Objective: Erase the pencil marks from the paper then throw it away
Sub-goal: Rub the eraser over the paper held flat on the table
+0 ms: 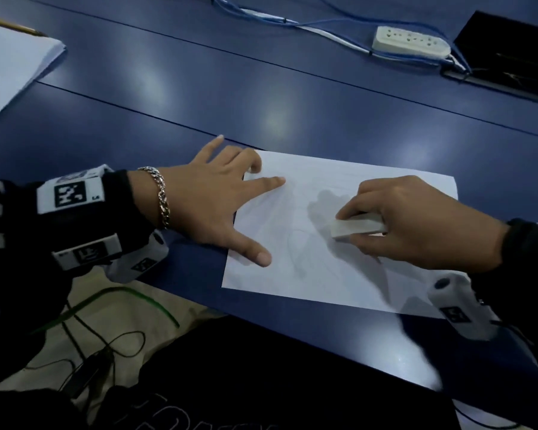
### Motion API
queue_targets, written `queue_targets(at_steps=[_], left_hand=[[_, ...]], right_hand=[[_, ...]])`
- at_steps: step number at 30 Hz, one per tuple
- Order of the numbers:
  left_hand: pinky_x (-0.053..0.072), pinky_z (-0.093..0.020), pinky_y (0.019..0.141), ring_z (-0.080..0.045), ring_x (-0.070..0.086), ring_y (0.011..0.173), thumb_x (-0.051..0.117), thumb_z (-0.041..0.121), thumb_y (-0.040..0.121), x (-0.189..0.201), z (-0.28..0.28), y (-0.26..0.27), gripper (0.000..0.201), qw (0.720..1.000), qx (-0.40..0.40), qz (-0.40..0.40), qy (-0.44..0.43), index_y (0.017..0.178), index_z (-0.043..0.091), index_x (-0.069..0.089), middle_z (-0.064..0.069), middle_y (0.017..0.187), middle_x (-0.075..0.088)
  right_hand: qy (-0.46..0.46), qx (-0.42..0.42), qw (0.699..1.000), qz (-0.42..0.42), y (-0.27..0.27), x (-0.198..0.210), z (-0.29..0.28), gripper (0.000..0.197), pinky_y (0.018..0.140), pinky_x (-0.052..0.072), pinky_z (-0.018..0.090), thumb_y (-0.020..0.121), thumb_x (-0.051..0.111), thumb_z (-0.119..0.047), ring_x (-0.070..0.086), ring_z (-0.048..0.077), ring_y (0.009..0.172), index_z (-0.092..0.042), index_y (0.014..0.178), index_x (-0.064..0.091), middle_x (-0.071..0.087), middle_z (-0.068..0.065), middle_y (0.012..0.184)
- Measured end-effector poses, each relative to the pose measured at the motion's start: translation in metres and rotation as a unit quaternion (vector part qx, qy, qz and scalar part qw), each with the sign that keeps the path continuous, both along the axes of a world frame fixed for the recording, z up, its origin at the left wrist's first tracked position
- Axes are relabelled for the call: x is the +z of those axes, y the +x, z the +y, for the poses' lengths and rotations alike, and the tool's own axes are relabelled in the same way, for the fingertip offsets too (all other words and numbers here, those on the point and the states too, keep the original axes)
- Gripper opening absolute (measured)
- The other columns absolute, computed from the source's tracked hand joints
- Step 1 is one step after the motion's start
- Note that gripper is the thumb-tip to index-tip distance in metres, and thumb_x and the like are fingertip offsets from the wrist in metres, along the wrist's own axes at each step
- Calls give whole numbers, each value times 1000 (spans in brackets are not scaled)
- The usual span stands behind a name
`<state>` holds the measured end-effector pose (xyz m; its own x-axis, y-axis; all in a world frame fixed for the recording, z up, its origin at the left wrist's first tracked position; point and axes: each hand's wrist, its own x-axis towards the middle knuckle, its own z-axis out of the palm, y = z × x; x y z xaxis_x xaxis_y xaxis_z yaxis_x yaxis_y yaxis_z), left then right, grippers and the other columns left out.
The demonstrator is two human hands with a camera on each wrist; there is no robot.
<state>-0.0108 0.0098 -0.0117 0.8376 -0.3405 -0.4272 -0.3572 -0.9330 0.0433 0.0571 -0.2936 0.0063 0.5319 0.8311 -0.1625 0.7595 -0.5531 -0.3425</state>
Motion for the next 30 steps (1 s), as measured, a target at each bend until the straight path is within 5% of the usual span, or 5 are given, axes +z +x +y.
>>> queue_targets(at_steps=[6, 14, 17, 25, 30], left_hand=[[-12, -55, 127, -17, -18, 159, 47, 104, 63, -11, 3, -1, 140, 1000, -18, 23, -6, 163, 31, -19, 9, 170, -27], [-7, -65, 124, -18, -16, 159, 42, 109, 58, -15, 6, -2, 146, 1000, -7, 14, 6, 163, 30, -21, 10, 170, -28], [-9, -65, 124, -17, -17, 159, 43, 108, 57, -15, 5, -3, 145, 1000, 1, 15, 10, 162, 31, -22, 11, 169, -29], [-6, -59, 127, -17, -20, 158, 47, 106, 57, -15, 3, -1, 151, 999, 10, 32, 5, 163, 22, -22, 10, 169, -29], [-8, -58, 127, -17, -18, 159, 47, 106, 57, -14, 3, -1, 151, 1000, 6, 28, 7, 162, 23, -23, 9, 169, -29]], right_hand=[[4, 30, 1000, -7, -2, 7, 35, 30, 81, 47, 25, 85, 68, -46, 60, 9, 85, -27, 107, 72, 65, -12, 92], [4, 22, 999, -42, -7, -12, 80, 39, 77, 49, 35, 87, 54, -51, 59, 19, 84, -22, 108, 70, 58, -5, 89], [-11, 87, 996, 6, -25, -8, 79, 43, 75, 50, 36, 88, 47, -59, 59, 17, 80, -24, 99, 70, 56, -6, 87], [0, 67, 996, -59, 0, -6, 89, 29, 73, 49, 35, 87, 63, -47, 59, 20, 77, -23, 100, 72, 56, -5, 84], [-3, 127, 992, 26, -19, -5, 87, 35, 76, 49, 32, 89, 56, -57, 58, 15, 80, -27, 100, 72, 56, -7, 85]])
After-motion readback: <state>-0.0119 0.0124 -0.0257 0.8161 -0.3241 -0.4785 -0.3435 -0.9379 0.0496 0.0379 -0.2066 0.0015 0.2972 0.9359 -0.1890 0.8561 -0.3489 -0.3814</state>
